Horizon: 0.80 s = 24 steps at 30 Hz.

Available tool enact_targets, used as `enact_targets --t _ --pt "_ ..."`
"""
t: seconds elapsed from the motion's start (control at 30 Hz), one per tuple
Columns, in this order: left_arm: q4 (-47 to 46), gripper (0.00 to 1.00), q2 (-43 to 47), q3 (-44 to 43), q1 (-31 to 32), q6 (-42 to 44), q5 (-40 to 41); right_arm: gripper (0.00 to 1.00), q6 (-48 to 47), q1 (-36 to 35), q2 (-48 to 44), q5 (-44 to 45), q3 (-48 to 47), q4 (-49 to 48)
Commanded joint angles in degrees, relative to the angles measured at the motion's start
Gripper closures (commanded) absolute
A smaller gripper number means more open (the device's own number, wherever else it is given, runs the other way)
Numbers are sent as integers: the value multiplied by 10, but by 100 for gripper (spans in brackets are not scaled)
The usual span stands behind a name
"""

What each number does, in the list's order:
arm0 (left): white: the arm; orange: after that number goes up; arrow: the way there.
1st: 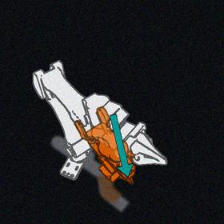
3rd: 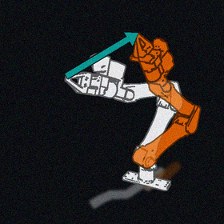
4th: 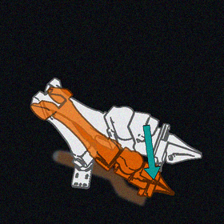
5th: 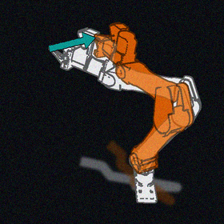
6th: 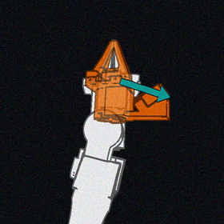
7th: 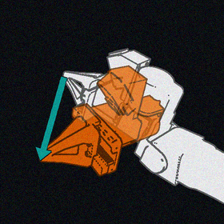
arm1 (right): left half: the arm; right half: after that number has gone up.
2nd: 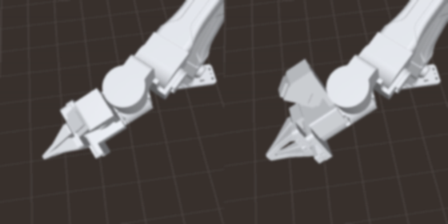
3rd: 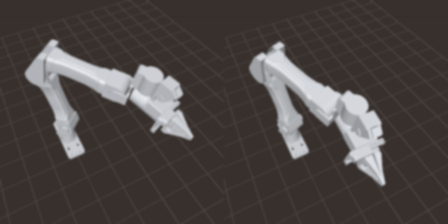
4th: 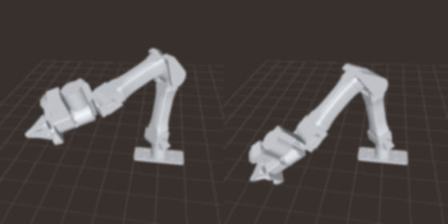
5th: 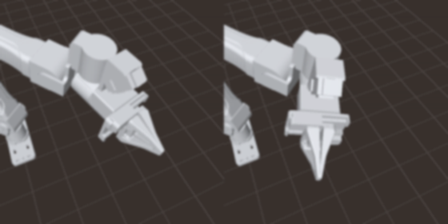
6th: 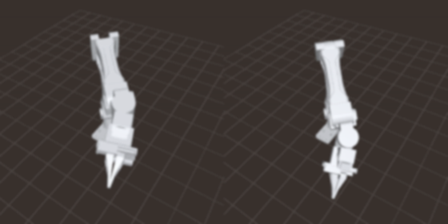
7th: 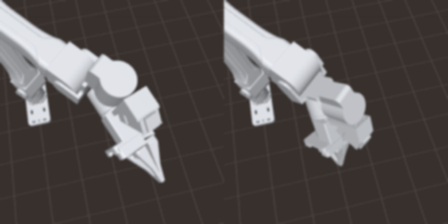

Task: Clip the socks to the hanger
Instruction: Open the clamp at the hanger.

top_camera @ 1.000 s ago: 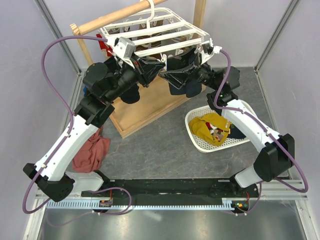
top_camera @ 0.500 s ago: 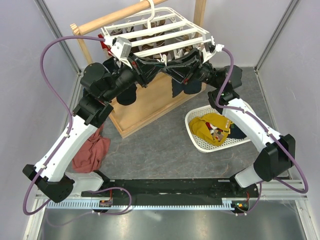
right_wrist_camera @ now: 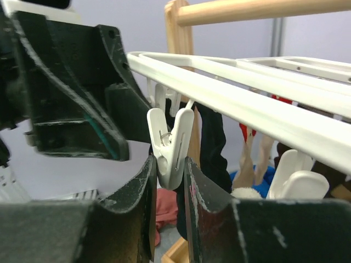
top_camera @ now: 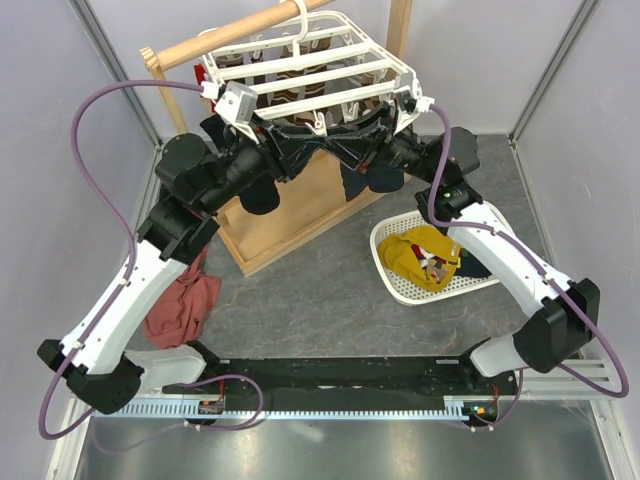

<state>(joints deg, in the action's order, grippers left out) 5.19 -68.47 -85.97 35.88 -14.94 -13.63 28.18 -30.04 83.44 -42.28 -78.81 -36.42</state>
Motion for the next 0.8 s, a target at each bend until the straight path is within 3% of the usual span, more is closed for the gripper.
enact_targets --t 0.0,0.3,0.47,0.77 --pt "33 46 39 -11 6 -39 67 100 -167 -38 -46 97 -31 115" --pt "127 28 13 -84 49 -50 206 100 -323 -107 -65 273 -23 184" --pt "173 27 -21 -133 82 -47 310 100 -377 -131 -76 336 -7 181" --pt "233 27 -65 -194 118 -59 391 100 -430 -153 -79 386 -3 182"
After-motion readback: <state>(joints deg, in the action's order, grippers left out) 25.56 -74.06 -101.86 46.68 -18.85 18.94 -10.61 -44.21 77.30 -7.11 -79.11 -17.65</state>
